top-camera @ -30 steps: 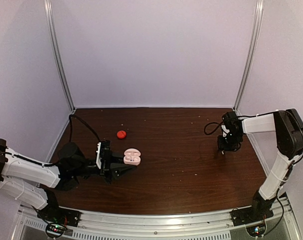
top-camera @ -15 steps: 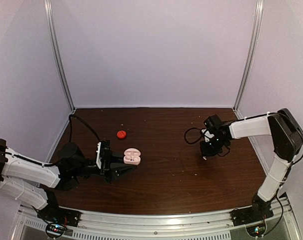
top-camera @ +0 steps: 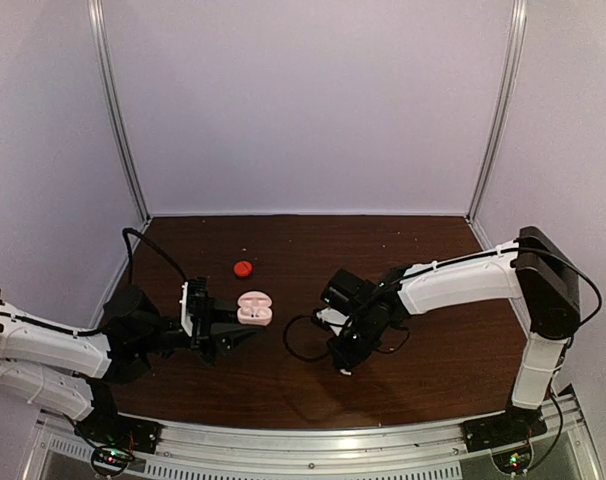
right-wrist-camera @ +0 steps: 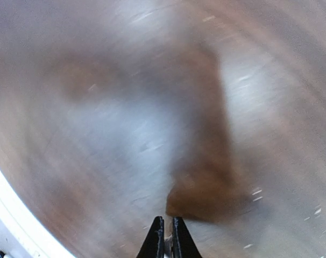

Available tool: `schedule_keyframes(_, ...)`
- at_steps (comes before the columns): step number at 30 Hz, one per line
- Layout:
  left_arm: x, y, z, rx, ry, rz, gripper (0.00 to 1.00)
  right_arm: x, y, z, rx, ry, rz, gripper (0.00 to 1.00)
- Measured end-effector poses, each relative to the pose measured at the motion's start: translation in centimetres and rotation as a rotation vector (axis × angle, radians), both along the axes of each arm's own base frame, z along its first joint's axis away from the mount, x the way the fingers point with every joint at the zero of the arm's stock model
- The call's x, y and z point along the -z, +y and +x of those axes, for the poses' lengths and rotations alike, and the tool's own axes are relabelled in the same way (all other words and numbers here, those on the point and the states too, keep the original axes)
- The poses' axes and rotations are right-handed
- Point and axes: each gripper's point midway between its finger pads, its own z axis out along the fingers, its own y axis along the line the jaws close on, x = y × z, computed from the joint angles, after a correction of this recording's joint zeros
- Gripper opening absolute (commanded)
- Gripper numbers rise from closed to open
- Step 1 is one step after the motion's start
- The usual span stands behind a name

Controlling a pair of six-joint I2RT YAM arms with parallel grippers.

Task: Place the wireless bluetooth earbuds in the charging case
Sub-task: Move the right earbud to the center of the board, then pick up the right earbud from the center of the board.

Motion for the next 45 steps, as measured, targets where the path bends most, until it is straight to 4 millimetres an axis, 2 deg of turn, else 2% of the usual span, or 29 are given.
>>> schedule_keyframes(5, -0.3, 0.3, -0.1, -0.003, -0.005, -0.009, 0.0, -0.5, 0.4, -3.1, -0.1, 0.032, -0.049, 0.2)
schedule_keyframes(10, -0.4, 0.4, -0.2, -0.004, -0.007, -0.012, 0.0, 0.1, -1.5, -4.5, -0.143, 0.056, -0.149, 0.3)
schedule_keyframes(15, -0.2, 0.5, -0.2, -0.007, -0.003, -0.007, 0.0, 0.1, -2.3, -4.4, -0.151, 0.053, -0.222, 0.4)
schedule_keyframes(25, 0.0, 0.5, -0.2, -0.007, 0.0, -0.004, 0.0, -2.2, -0.5, -4.4, -0.148, 0.043, -0.197, 0.47)
schedule_keyframes(29, 0.1, 0.5, -0.2, -0.007, -0.001, -0.003, 0.0, -2.0, -0.8, -4.9, -0.138, 0.069, -0.207, 0.47)
schedule_keyframes(36, 0.5, 0.4, -0.1, -0.007, 0.007, 0.007, 0.0, -0.1, -2.5, -7.3, -0.139, 0.154, -0.25, 0.46)
schedule_keyframes(45, 0.6, 0.3, -0.1, -0.007, 0.009, 0.011, 0.0, 0.1, -1.1, -8.2, -0.175, 0.182, -0.21, 0.37)
